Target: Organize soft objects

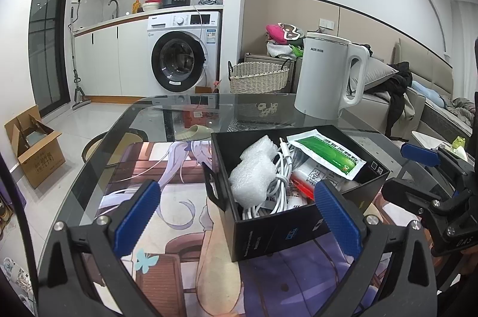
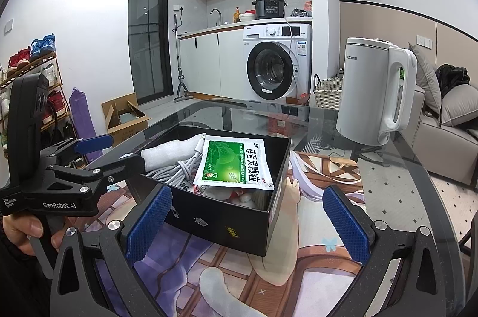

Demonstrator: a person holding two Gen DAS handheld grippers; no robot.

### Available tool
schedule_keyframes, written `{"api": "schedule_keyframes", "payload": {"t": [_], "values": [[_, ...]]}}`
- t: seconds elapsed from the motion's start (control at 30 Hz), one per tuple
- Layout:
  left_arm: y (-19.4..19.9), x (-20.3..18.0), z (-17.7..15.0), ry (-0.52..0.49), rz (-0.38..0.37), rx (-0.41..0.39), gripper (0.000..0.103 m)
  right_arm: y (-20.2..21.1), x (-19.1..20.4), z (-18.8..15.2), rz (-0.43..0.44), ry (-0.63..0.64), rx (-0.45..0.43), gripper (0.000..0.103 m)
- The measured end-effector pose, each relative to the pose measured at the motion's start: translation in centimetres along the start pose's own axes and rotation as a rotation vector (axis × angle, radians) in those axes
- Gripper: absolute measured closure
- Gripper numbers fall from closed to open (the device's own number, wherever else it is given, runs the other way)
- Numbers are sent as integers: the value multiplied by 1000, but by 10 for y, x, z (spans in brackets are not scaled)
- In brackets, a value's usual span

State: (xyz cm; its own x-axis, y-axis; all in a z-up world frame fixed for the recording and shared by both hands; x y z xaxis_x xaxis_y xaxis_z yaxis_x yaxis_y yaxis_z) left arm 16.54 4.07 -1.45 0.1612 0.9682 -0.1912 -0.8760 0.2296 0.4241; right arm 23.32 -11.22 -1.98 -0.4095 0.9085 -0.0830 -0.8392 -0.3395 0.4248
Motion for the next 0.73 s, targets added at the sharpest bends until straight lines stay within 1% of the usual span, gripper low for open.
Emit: {"api": "schedule_keyframes", "payload": {"t": [0.73], "values": [[-1,0,2,-7,1,-3,0,-1,0,0,0,1,0,0]]}}
Point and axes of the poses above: each gripper's, at about its wrist camera, not at the fingertips, and y roughly against the way its jaws point, x to its left, z to its top, the point moved 8 cm from there along -y, roughly the way its jaws point, and after that the axes turned 13 degrees about -z, right-handed, at the moved point
